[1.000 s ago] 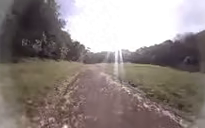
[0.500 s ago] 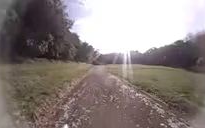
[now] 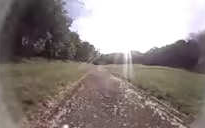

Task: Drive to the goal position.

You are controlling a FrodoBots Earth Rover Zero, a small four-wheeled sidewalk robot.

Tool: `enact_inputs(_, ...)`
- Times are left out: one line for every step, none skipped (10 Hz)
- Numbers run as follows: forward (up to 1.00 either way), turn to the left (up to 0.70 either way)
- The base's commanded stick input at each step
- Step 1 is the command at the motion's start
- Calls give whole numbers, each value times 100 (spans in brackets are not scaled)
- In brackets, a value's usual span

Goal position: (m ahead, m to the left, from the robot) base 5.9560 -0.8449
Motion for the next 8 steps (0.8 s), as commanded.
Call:
enact_inputs(85, 0)
enact_inputs(85, 0)
enact_inputs(85, 0)
enact_inputs(85, 0)
enact_inputs(85, 0)
enact_inputs(85, -20)
enact_inputs(85, -34)
enact_inputs(85, -34)
